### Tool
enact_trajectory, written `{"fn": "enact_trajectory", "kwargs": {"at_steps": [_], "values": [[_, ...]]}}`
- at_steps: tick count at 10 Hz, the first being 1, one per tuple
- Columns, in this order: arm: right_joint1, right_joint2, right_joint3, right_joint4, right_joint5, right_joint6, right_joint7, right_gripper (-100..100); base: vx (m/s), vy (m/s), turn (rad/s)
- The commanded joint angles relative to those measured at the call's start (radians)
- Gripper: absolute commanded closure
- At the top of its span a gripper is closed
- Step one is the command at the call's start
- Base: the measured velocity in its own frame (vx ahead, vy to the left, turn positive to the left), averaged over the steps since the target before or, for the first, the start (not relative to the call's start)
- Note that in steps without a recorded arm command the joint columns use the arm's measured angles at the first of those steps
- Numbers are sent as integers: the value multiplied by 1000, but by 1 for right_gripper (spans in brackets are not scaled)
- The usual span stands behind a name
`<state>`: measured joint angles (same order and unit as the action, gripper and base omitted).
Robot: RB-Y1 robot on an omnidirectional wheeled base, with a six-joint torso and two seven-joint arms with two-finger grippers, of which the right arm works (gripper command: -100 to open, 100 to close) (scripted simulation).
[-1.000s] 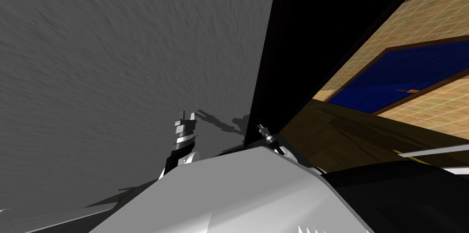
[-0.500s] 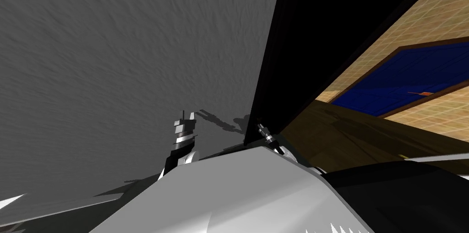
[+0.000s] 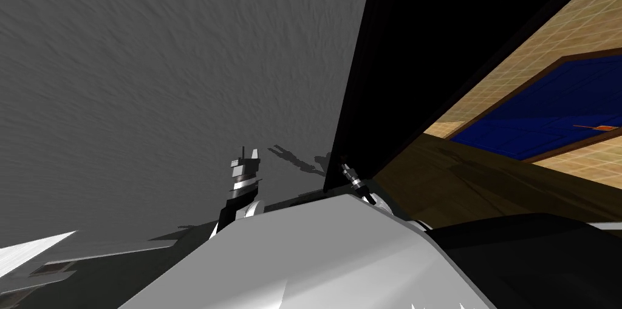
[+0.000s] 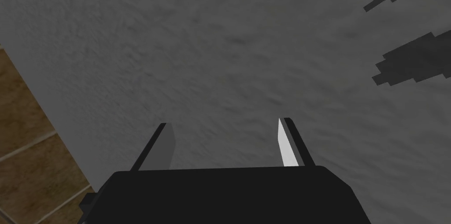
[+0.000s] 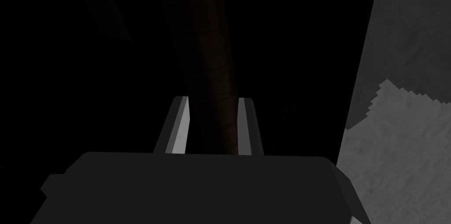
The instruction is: Pull the door open
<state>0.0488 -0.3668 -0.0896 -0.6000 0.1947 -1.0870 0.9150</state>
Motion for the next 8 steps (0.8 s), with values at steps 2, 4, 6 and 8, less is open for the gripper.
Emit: {"fn": "enact_trajectory", "kwargs": {"at_steps": [2,4,6,8], "values": [[0,1,5,-1,-24,8,-64,100,-53,-34,80],[17,-4,3,-4,-19,-6,-34,-100,-66,-16,14],[31,-11,-2,-4,-13,-19,-1,-100,-46,53,-79],[48,-19,-8,-3,-6,-32,37,-100,-41,51,-58]]}}
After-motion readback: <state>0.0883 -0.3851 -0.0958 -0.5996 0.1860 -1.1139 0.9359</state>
